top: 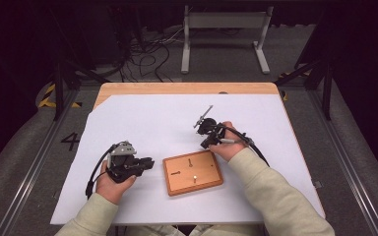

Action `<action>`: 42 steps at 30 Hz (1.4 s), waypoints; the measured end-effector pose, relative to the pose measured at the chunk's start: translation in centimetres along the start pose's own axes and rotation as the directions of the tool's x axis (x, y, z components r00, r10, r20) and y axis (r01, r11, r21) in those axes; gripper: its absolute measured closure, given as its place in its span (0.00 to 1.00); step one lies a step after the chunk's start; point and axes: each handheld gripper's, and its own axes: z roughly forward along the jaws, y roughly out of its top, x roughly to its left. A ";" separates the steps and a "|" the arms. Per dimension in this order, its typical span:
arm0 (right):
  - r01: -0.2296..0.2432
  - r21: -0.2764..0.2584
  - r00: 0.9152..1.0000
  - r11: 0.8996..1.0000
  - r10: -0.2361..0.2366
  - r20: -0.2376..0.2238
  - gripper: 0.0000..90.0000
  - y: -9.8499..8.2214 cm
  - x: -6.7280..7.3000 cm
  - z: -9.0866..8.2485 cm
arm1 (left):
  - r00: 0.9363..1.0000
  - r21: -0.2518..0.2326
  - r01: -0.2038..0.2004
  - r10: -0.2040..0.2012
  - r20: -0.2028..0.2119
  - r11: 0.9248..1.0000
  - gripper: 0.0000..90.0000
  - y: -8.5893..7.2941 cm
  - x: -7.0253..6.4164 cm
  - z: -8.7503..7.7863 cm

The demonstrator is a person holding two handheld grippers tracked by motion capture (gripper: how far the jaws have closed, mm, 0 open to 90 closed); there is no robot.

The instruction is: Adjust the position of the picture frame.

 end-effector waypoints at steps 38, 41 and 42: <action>-0.209 -0.336 0.973 0.919 0.159 -0.168 1.00 -8.7 -1.2 -7.1 | 0.896 0.310 -0.347 0.214 0.390 0.885 1.00 -0.2 -5.3 5.0; -0.212 -0.342 0.973 0.915 0.163 -0.166 1.00 -9.0 -1.3 -7.4 | 0.893 0.303 -0.347 0.214 0.396 0.888 1.00 -0.2 -5.2 5.0; -0.211 -0.345 0.973 0.915 0.161 -0.166 1.00 -9.1 -1.4 -7.5 | 0.896 0.302 -0.350 0.222 0.386 0.887 1.00 -0.2 -5.3 5.0</action>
